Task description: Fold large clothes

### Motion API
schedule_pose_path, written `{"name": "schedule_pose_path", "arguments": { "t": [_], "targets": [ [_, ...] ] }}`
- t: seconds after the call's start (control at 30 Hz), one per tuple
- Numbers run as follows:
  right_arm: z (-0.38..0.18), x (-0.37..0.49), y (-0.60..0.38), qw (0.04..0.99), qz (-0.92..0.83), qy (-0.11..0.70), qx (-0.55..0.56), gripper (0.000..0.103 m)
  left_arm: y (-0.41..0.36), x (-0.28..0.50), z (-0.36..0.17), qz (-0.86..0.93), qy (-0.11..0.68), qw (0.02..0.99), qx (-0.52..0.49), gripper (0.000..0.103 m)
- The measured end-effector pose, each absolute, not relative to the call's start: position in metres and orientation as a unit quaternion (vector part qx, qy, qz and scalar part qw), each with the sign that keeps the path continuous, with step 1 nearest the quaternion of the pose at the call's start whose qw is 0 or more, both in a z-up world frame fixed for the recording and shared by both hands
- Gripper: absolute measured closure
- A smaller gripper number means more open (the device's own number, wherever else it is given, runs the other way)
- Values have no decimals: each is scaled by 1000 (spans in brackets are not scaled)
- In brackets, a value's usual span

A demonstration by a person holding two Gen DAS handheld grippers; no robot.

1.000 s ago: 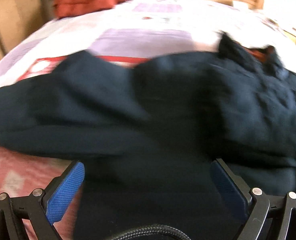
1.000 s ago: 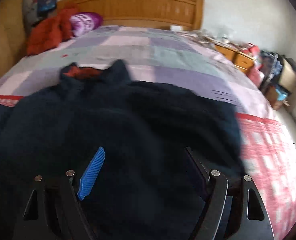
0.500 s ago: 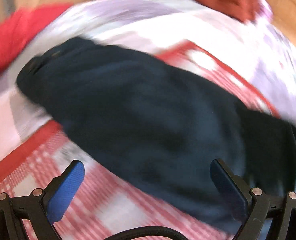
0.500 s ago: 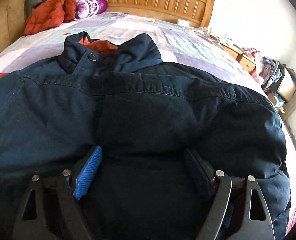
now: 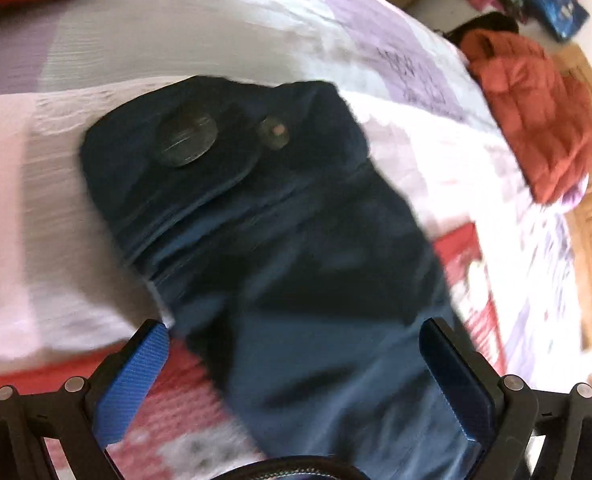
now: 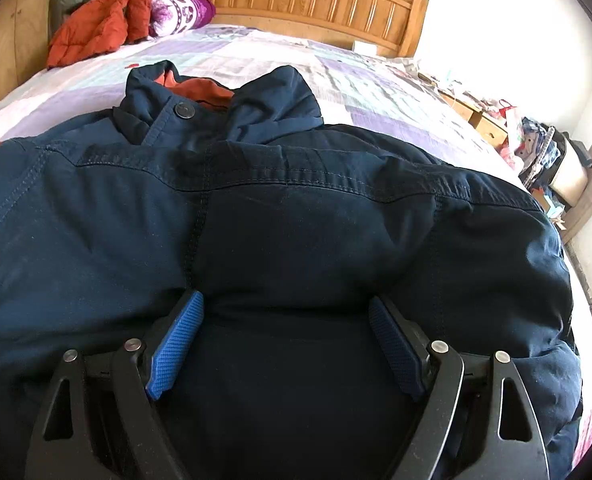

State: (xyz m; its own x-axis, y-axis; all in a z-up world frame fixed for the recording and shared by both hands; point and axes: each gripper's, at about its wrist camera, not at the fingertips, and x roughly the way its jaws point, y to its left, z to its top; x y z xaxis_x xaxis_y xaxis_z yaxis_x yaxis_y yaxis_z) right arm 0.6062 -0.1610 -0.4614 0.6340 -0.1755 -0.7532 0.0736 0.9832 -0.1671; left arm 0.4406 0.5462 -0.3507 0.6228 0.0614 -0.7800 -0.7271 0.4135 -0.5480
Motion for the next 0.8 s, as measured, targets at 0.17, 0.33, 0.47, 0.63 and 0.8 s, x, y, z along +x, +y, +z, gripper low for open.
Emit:
{"name": "schedule_pose_path", "arguments": {
  "t": [0.17,0.33,0.47,0.63,0.8],
  "targets": [
    [-462,606,-161,902,-69,422,-61,16,551,464,-351,218,345,770,-491,8],
    [-461,606,-162,902,-69,422,-60,16,554,455,-346,210,338,782,-479,77],
    [-461,606,-162,902,-69,422,-60,16,544,460,-318,222,348,816,-404,87],
    [-462,606,-162,902,-69,422,-60,16,538,453,-271,236,324,846,-351,88],
    [-462,607,-162,902,-69,423,-59,16,529,454,-248,239,333,854,-320,90]
  ]
}}
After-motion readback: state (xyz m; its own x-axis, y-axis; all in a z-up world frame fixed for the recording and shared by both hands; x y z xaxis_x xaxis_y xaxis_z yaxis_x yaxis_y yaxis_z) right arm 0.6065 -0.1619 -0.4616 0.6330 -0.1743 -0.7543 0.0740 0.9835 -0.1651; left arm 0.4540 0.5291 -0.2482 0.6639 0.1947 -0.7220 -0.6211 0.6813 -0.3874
